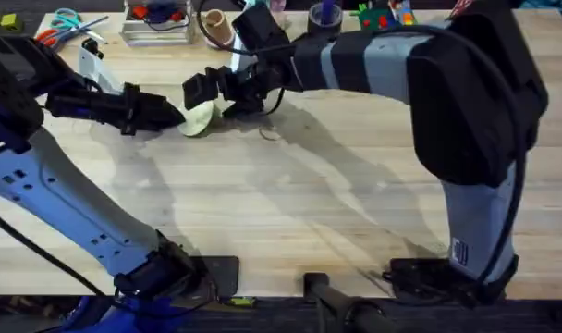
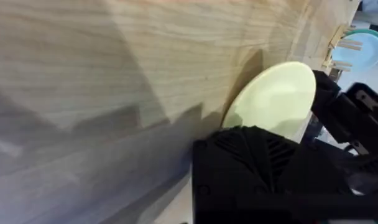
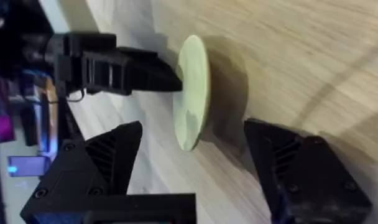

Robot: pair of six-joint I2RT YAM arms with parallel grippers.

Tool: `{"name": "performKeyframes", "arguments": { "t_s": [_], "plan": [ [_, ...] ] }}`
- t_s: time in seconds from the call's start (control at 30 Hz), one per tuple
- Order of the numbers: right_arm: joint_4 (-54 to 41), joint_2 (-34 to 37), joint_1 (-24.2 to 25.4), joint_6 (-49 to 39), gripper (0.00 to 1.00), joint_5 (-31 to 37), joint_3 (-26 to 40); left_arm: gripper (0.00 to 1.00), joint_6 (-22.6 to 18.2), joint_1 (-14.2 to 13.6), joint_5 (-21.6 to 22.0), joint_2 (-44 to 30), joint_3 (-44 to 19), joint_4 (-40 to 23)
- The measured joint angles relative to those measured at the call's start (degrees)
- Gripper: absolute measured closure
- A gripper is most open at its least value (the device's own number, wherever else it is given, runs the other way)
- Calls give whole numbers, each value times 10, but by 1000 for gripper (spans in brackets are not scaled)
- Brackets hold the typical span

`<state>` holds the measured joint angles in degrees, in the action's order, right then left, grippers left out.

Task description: Pick up the plates from the table one by one and place each into a slot on the dish rack.

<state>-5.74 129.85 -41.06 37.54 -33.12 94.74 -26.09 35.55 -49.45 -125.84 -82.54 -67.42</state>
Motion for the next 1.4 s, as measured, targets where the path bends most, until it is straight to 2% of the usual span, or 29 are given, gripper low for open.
{"name": "performKeyframes", "arguments": {
  "t_s": [0.33,0.67,0.73,0.83,0.93,1.03,1.07,1.4],
  "plan": [
    [56,13,-3,70,11,-3,1,961,0,0,0,0,0,0],
    [58,13,-17,85,25,-1,1,960,0,0,0,0,0,0],
    [57,15,-17,89,85,-1,1,960,0,0,0,0,0,0],
    [57,21,-17,93,242,1,1,960,0,0,0,0,0,0],
    [56,25,-17,96,493,1,1,960,0,0,0,0,0,0],
    [54,26,-17,99,868,4,1,960,0,0,1,0,0,0],
    [52,26,-16,101,945,6,1,960,0,0,1,0,0,0],
    [53,27,-15,106,976,5,1,961,0,0,1,0,0,0]
  ]
}}
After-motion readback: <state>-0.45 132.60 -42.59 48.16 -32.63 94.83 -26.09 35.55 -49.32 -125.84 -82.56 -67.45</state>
